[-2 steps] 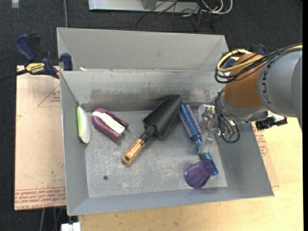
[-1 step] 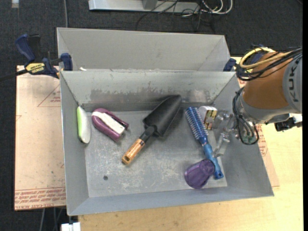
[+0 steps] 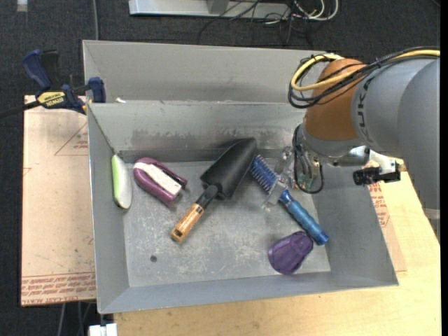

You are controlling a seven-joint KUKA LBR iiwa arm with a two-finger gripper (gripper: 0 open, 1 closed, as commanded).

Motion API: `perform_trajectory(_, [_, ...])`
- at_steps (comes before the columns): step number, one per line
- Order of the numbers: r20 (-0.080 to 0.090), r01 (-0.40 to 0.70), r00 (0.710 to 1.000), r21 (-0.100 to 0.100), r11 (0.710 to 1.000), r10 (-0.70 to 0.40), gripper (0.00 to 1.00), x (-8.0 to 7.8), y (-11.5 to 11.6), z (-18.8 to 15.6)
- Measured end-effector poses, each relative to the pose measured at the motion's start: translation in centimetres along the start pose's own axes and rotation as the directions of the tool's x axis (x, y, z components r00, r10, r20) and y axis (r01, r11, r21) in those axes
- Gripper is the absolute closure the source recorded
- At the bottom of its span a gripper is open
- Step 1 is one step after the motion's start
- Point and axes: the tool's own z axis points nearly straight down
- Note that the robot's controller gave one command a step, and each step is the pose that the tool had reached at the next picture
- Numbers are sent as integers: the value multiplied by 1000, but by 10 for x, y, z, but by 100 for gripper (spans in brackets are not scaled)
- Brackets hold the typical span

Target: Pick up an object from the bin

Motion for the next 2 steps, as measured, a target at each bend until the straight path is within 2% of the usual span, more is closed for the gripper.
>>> perform_trajectory(1, [19,-124,992,-6,992,125,0,18,-72,31])
perform_trajectory(2, [0,-202,979,0,979,202,100,-1,11,30])
